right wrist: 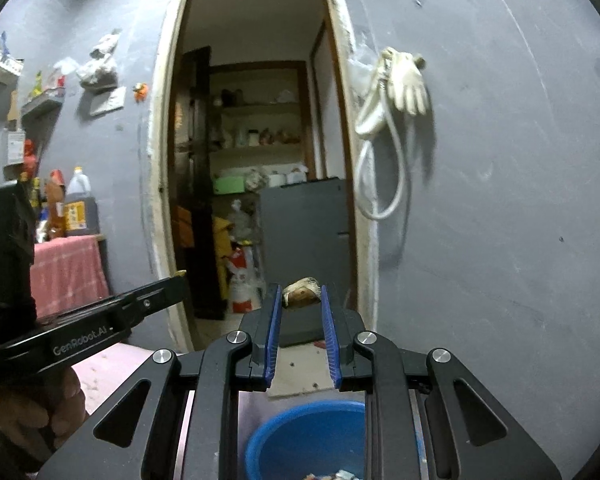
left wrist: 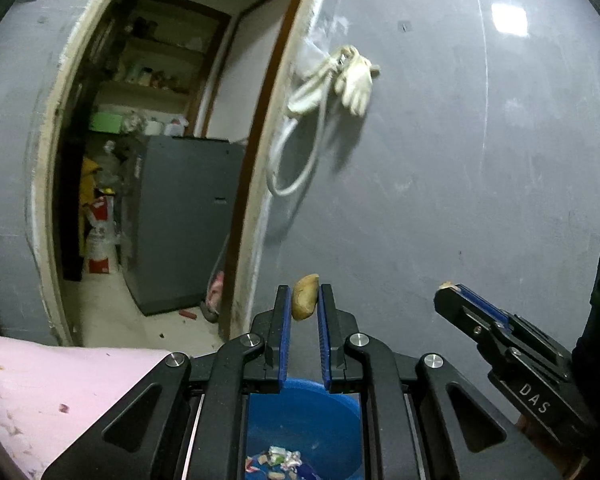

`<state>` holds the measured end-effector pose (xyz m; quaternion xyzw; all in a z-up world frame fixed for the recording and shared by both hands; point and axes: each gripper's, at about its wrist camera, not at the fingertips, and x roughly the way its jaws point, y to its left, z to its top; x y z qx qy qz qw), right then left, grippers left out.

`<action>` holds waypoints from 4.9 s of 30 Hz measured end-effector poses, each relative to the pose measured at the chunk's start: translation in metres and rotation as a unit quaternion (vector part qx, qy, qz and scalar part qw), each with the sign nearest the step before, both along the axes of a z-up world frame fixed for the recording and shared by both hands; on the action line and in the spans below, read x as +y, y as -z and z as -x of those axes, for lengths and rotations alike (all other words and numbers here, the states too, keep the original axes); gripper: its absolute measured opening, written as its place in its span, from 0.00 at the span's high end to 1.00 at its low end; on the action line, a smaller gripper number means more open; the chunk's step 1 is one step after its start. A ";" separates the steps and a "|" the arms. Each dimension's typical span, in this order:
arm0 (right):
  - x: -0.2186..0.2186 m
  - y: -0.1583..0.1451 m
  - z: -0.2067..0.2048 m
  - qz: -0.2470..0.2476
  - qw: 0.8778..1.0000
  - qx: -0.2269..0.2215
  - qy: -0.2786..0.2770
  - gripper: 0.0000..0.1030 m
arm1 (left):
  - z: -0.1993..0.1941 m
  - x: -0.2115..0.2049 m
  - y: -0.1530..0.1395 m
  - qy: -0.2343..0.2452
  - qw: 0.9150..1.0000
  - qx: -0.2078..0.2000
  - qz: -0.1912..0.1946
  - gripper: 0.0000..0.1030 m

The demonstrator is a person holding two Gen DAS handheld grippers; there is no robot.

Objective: Collect trash

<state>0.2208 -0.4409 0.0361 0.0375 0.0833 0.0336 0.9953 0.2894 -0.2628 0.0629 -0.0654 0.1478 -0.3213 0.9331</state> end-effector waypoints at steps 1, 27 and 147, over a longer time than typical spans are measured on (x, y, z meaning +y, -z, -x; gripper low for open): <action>-0.004 0.004 -0.001 -0.003 1.000 0.006 0.003 0.83 | -0.003 -0.006 0.005 0.003 1.000 0.005 -0.006 0.90; -0.057 0.111 -0.044 -0.088 0.983 0.156 0.031 0.82 | -0.052 -0.089 0.142 0.001 0.979 0.147 -0.143 0.90; 0.070 0.012 0.178 -0.022 0.998 0.022 0.046 0.00 | 0.205 0.126 0.044 -0.200 0.977 0.001 -0.080 0.02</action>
